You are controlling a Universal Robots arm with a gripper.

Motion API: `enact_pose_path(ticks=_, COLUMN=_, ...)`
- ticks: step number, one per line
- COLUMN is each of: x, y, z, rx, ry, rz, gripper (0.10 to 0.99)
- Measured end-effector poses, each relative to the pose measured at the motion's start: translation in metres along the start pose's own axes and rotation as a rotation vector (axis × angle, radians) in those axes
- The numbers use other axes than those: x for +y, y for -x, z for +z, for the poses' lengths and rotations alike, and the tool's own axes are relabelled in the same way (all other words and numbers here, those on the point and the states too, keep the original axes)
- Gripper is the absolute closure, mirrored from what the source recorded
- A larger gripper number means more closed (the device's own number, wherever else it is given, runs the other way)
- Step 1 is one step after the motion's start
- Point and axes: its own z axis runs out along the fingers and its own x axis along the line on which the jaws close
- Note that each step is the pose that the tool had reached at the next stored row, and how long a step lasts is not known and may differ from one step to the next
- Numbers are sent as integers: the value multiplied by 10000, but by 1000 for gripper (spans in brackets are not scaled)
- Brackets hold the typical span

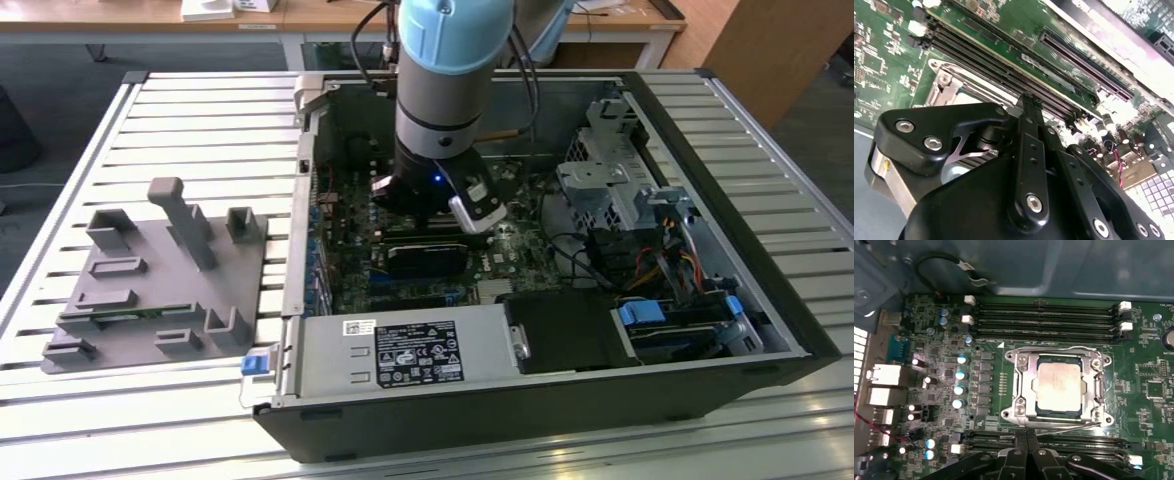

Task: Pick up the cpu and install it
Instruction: 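Install the second cpu locking lever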

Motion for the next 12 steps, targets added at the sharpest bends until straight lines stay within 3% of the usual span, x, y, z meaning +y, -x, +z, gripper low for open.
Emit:
enact_pose_path(ticks=6, x=-4, y=-57, z=14, rx=-19, ry=284, rz=-10, gripper=980)
enact_pose_path(ticks=12, x=-13, y=-74, z=62, rx=-35, ry=321, rz=-15, gripper=980)
